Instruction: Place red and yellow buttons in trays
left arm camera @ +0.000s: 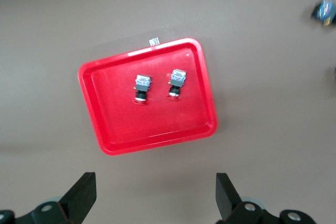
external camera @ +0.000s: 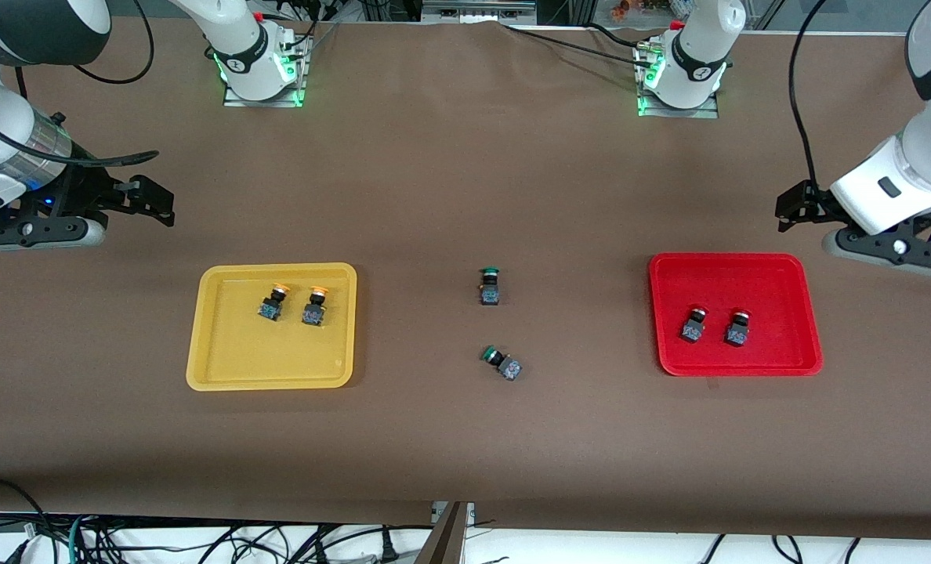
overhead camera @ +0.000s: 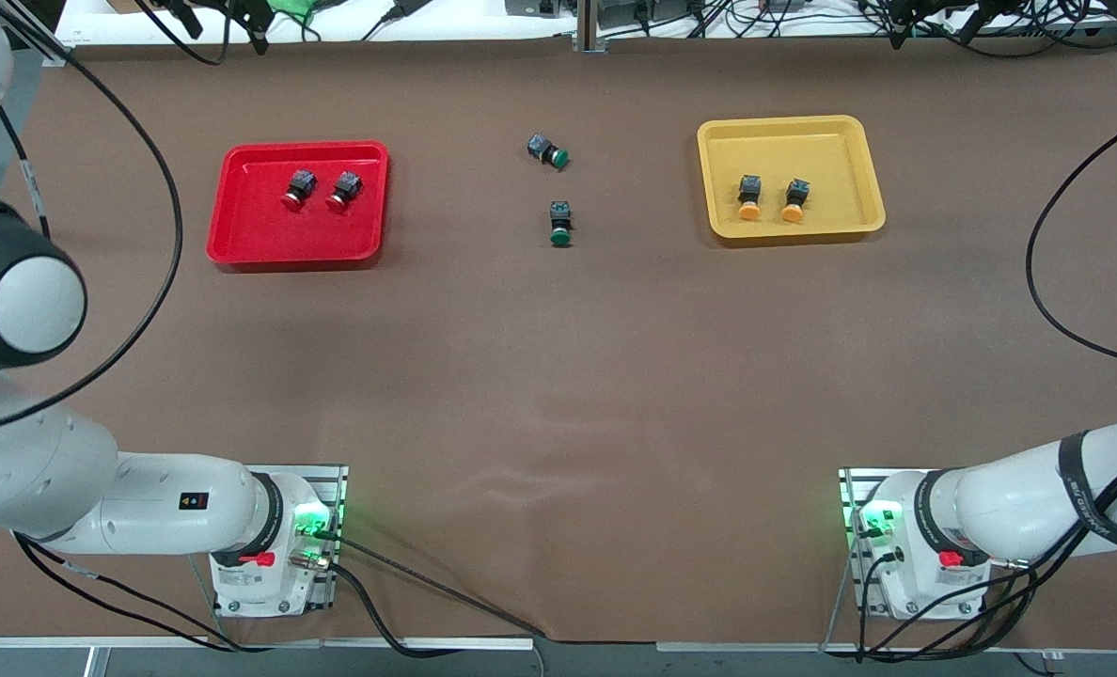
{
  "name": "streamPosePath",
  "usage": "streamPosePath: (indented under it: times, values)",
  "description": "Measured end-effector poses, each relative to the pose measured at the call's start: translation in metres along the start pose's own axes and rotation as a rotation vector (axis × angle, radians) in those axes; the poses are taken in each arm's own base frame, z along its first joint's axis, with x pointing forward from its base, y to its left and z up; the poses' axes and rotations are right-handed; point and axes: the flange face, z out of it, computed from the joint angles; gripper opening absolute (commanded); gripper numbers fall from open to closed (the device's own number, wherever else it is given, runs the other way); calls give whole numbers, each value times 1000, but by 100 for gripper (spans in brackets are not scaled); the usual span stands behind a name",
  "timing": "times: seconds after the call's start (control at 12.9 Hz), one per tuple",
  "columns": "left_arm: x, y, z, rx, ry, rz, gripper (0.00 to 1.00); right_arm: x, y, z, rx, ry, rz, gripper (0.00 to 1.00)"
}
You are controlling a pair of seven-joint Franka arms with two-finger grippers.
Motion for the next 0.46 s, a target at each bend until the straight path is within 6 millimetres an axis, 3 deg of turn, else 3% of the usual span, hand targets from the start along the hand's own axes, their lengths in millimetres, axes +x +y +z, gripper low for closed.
streamPosePath:
  times: [0.23,0.46]
  values:
    - [-35,-7,15,-1,51,-103,100,0,0,0,0,0,0,100]
    - [-41,-20,23,-2,46,-134,100,0,0,0,0,0,0,100]
